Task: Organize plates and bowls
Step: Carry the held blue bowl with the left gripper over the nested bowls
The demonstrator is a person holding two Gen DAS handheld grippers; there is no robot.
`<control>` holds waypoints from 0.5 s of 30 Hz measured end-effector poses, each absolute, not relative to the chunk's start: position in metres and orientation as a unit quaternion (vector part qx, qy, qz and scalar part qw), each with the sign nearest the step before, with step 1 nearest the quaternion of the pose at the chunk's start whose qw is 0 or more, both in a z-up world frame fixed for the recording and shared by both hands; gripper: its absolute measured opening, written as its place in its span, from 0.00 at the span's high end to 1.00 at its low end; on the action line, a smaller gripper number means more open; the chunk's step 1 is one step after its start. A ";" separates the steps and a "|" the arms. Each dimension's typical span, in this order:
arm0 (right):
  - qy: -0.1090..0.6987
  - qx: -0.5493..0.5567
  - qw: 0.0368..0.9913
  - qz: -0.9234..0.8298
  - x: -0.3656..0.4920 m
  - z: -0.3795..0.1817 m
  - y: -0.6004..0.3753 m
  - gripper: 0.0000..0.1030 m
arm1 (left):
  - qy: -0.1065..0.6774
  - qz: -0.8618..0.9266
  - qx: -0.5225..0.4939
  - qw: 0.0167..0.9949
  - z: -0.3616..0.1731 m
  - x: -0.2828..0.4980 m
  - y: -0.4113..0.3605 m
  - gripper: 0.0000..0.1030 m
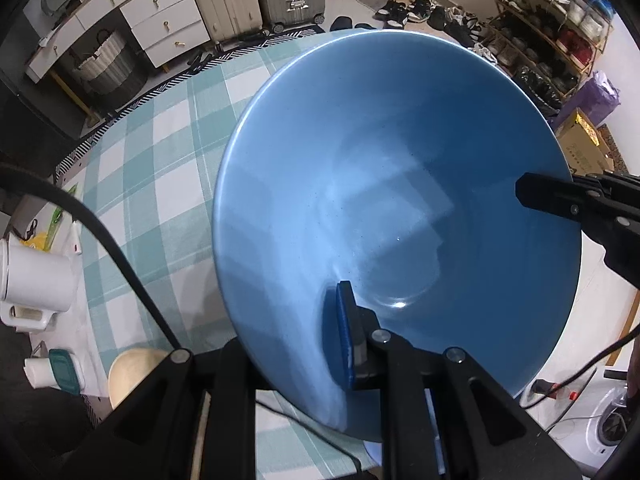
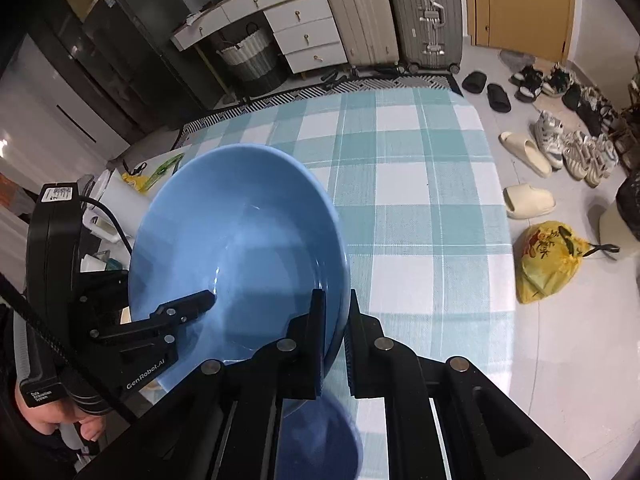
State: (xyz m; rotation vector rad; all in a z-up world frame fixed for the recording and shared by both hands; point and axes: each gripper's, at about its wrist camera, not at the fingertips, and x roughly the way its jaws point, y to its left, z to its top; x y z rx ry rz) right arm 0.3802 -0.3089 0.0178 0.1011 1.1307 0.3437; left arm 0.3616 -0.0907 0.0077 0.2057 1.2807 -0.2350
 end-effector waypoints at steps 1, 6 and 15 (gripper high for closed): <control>0.529 0.049 0.831 0.161 0.373 0.023 -0.309 0.92 | 0.594 -0.110 0.095 0.791 0.011 0.357 -0.090 0.84; 0.519 0.049 0.838 0.161 0.337 0.041 -0.308 0.92 | 0.585 -0.111 0.076 0.799 0.029 0.327 -0.087 0.84; 0.520 0.043 0.840 0.151 0.274 0.037 -0.310 0.92 | 0.583 -0.120 0.061 0.801 0.021 0.273 -0.089 0.84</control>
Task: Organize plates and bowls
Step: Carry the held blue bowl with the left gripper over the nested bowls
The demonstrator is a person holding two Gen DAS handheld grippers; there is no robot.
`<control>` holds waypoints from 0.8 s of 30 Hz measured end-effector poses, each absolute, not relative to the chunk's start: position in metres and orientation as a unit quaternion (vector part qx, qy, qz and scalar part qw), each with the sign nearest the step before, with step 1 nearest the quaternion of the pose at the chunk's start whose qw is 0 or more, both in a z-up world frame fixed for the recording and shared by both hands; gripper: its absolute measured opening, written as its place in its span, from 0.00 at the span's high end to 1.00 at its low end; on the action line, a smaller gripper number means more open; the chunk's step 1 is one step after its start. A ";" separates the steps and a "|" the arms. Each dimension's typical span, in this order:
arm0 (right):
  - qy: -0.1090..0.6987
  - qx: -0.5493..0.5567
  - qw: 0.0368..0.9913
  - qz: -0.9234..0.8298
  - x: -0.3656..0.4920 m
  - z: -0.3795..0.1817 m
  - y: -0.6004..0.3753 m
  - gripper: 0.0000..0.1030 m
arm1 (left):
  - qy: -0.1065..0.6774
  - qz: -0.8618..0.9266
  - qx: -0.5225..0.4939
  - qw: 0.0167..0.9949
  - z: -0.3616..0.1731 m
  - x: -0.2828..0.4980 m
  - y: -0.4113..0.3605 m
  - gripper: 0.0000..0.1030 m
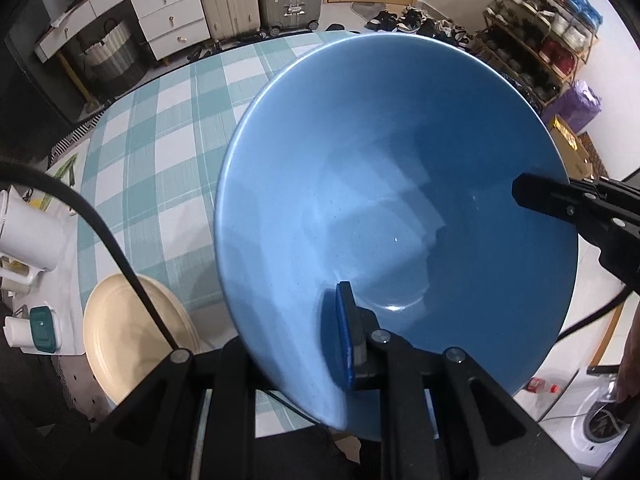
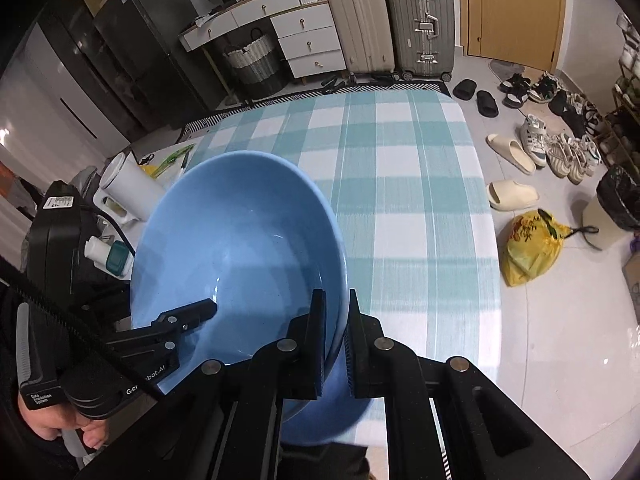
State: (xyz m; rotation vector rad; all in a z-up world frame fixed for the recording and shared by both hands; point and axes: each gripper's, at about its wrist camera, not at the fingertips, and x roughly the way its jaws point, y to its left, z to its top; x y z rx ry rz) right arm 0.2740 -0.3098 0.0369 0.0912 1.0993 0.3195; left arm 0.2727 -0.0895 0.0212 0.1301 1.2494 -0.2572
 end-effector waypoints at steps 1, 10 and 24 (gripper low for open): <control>0.519 0.047 0.840 0.151 0.266 0.033 -0.311 0.92 | 0.579 -0.122 0.053 0.804 0.018 0.265 -0.089 0.84; 0.538 0.092 0.825 0.145 0.229 -0.021 -0.325 0.92 | 0.588 -0.111 0.046 0.800 -0.017 0.224 -0.096 0.84; 0.544 0.081 0.822 0.144 0.233 -0.059 -0.323 0.92 | 0.558 -0.084 0.115 0.818 -0.041 0.219 -0.109 0.84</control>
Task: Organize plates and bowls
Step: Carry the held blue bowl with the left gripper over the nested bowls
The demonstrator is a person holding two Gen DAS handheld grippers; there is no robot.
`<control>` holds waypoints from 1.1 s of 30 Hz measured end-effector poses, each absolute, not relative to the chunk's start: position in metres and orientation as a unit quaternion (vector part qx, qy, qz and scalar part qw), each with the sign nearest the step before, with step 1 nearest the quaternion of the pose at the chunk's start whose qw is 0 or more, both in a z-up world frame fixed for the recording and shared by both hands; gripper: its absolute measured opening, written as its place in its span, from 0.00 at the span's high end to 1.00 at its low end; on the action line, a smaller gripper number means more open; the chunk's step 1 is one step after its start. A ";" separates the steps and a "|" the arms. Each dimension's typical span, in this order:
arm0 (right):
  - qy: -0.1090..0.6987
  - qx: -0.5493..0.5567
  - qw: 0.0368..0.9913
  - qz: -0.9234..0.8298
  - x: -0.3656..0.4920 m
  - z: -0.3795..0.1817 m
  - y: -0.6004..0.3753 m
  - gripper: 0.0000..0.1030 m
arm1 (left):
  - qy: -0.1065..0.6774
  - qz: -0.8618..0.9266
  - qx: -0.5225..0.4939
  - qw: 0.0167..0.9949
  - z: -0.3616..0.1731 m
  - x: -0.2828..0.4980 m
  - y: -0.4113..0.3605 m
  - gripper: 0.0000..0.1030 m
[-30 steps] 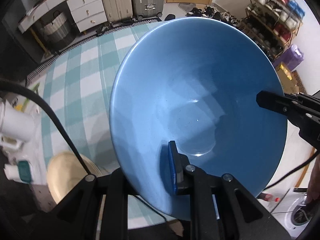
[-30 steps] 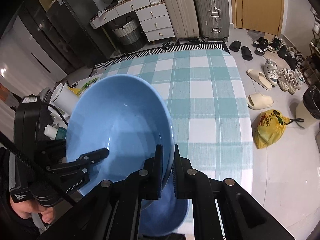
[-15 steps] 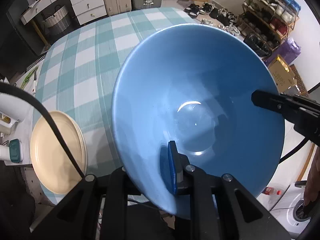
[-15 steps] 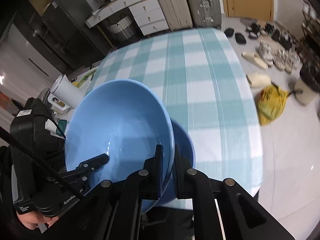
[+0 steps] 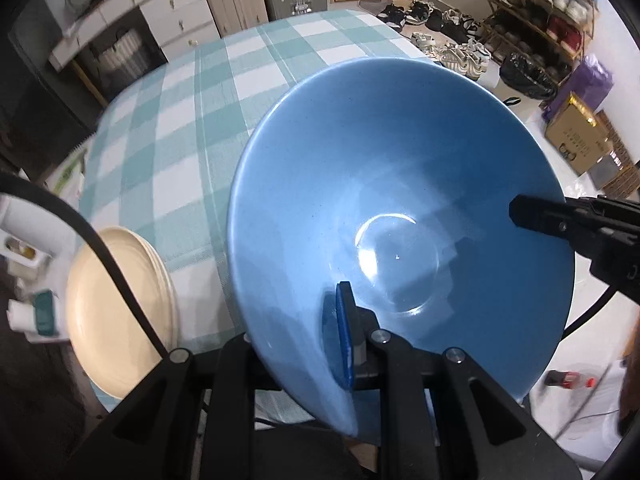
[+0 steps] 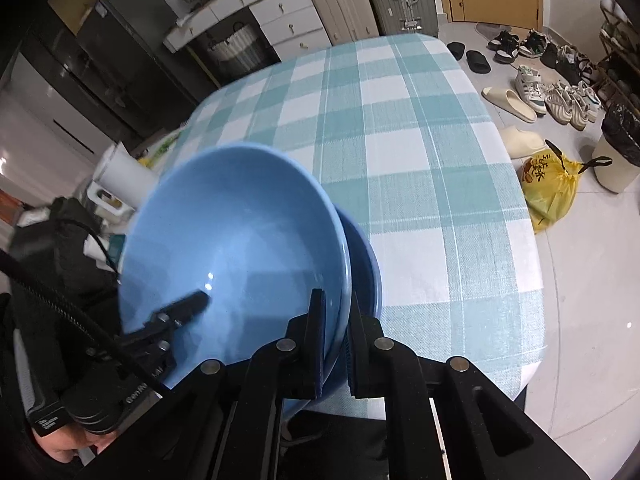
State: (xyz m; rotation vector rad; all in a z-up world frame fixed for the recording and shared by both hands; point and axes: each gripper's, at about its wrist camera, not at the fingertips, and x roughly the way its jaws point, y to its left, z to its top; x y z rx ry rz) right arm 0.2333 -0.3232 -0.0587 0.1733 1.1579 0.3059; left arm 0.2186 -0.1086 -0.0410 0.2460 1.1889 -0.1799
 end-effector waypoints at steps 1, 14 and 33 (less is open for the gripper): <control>0.543 0.077 0.824 0.144 0.234 -0.060 -0.323 0.92 | 0.550 -0.082 0.133 0.820 -0.041 0.216 -0.113 0.84; 0.553 0.027 0.824 0.123 0.232 -0.070 -0.319 0.91 | 0.492 -0.059 0.208 0.843 -0.053 0.200 -0.125 0.80; 0.530 -0.072 0.840 0.094 0.225 -0.068 -0.295 0.90 | 0.488 -0.069 0.173 0.853 -0.075 0.204 -0.115 0.72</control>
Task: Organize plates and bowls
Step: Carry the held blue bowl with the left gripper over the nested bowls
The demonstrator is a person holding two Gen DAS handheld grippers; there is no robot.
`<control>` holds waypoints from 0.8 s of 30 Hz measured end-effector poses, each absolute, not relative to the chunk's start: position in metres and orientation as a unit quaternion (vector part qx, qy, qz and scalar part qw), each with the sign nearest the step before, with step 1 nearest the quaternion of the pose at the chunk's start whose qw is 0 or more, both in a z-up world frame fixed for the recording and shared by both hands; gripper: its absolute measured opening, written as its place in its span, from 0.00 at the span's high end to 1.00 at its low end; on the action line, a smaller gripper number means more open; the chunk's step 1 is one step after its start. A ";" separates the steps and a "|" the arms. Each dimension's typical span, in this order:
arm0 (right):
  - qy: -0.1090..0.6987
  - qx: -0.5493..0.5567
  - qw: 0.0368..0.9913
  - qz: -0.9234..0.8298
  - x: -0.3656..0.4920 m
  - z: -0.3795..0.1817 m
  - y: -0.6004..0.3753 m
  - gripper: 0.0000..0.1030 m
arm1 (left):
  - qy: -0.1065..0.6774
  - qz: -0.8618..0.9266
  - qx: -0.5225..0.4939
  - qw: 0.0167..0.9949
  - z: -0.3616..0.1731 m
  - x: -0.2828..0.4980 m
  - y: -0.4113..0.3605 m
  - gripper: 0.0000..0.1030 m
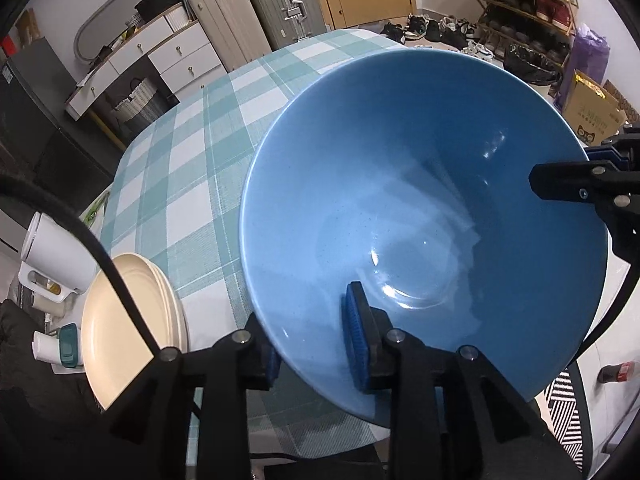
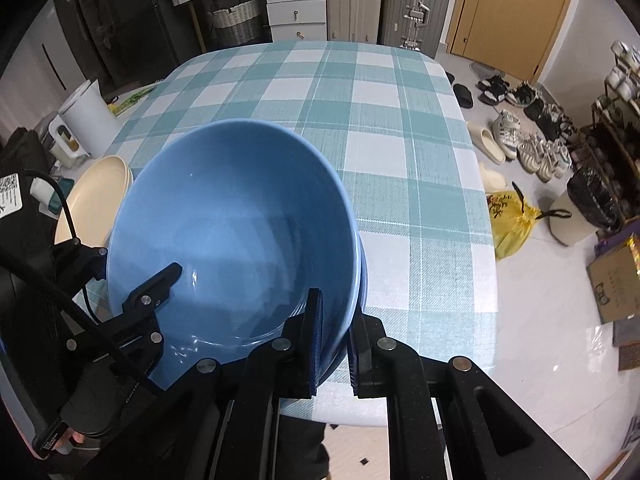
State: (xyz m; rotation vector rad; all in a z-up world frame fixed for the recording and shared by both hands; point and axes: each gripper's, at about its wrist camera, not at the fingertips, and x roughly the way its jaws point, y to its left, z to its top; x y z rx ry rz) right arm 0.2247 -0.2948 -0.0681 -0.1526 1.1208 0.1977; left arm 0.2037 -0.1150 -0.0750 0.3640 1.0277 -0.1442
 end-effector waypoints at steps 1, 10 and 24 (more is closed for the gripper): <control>0.528 -0.077 0.840 0.093 0.225 -0.068 -0.294 0.90 | 0.487 -0.070 0.171 0.853 -0.076 0.204 -0.114 0.72; 0.522 -0.100 0.842 0.087 0.224 -0.067 -0.289 0.88 | 0.481 -0.075 0.154 0.860 -0.077 0.205 -0.114 0.66; 0.516 -0.108 0.846 0.078 0.227 -0.057 -0.284 0.88 | 0.506 -0.090 0.130 0.848 -0.078 0.211 -0.108 0.59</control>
